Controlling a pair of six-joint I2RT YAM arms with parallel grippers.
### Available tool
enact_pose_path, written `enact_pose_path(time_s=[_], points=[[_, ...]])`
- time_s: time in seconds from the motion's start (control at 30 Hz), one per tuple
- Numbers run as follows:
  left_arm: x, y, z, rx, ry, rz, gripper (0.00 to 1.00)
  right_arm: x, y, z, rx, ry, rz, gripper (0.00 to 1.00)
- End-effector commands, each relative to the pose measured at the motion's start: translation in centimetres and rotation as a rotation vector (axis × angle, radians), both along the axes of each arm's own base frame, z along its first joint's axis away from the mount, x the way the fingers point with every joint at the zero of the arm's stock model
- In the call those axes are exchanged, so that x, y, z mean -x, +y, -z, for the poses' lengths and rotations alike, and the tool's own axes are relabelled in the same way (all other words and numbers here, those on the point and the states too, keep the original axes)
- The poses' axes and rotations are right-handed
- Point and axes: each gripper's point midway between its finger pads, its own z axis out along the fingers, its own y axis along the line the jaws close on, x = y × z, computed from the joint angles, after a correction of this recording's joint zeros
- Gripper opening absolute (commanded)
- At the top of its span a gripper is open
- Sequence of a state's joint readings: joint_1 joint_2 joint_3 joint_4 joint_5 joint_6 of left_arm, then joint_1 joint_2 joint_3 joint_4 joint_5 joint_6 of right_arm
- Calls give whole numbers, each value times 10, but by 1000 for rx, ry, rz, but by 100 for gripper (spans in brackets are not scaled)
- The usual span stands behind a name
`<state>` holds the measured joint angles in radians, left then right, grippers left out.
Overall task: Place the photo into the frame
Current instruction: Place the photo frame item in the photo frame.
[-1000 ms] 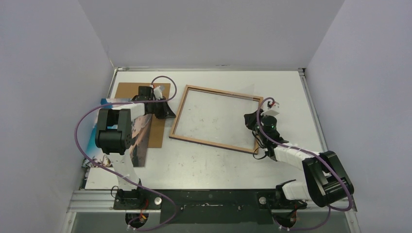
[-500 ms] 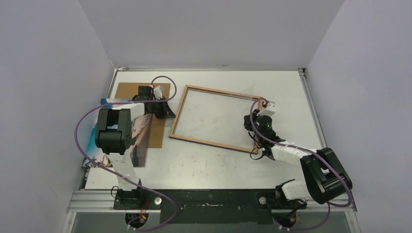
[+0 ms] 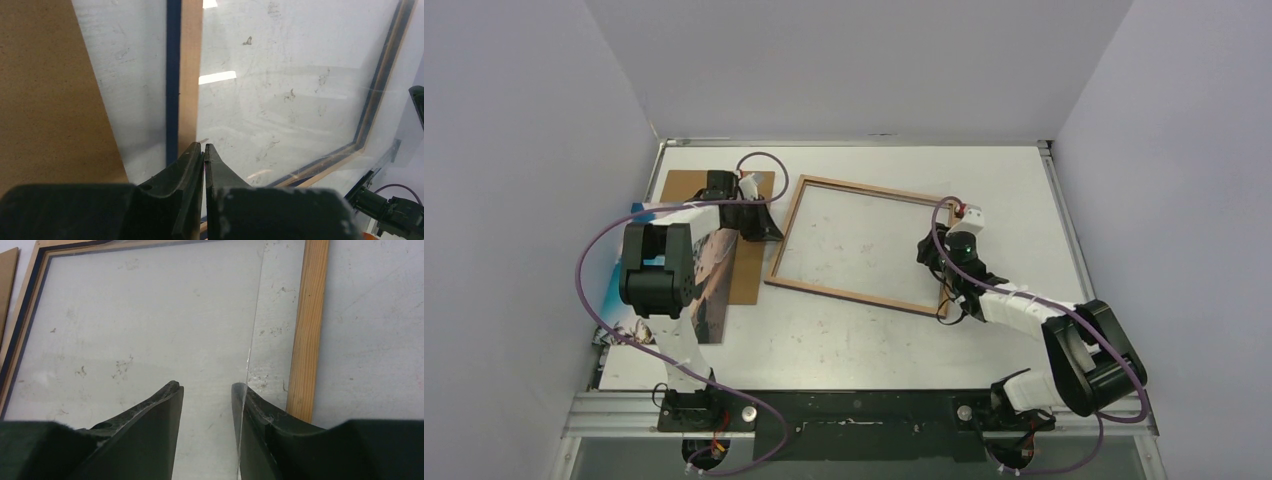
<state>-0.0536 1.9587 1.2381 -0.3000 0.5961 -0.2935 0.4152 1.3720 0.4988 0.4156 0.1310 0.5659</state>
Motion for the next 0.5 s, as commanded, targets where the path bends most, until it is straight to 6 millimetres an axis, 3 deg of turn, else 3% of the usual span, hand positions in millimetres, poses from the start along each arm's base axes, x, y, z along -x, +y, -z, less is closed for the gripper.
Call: enact_pose_path(time_s=[0.0, 0.47], points=[[-7, -7, -34, 18, -82, 58, 5, -6, 11, -12, 22, -1, -37, 42], [-6, -8, -29, 21, -70, 64, 5, -6, 3, -1, 96, 64, -21, 46]])
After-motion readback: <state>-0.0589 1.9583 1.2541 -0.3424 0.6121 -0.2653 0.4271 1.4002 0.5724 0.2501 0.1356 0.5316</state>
